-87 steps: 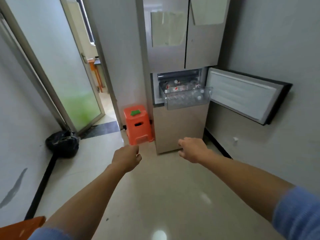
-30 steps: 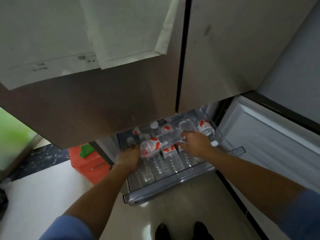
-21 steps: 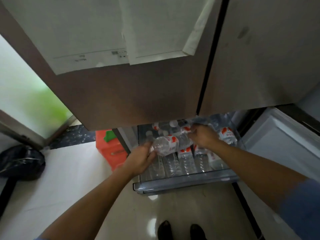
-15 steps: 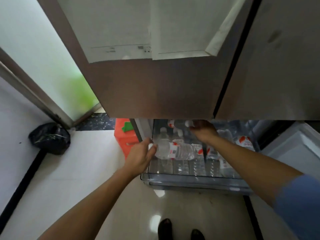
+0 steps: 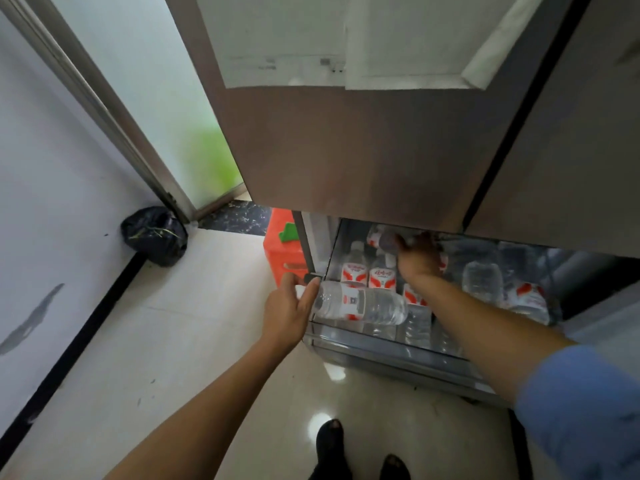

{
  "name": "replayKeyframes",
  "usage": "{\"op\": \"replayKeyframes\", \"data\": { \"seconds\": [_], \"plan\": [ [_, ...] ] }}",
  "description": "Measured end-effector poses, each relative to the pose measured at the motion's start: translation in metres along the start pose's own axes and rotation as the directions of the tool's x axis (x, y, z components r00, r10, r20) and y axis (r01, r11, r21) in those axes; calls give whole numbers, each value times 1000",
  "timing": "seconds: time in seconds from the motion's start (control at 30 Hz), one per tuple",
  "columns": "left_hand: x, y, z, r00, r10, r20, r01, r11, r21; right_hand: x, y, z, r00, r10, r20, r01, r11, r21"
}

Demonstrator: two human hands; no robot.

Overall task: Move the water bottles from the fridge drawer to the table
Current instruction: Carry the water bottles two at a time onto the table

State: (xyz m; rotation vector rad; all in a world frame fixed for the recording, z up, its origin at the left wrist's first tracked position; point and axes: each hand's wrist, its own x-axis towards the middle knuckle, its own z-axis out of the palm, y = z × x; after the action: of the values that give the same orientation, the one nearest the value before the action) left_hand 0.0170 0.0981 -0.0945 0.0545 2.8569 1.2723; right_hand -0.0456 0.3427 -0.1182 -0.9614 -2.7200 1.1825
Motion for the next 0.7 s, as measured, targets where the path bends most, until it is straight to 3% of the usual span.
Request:
{"op": "replayKeyframes", "data": {
  "seconds": [0.33, 0.7],
  "plan": [
    [3, 44, 10, 990, 139, -26, -134, 978, 159, -48, 36, -64, 954, -275, -117, 269, 961, -70],
    [-5, 87, -13, 928, 368, 55, -357, 840, 407, -91, 52, -129, 842, -487, -231, 459, 873, -167]
  ]
}}
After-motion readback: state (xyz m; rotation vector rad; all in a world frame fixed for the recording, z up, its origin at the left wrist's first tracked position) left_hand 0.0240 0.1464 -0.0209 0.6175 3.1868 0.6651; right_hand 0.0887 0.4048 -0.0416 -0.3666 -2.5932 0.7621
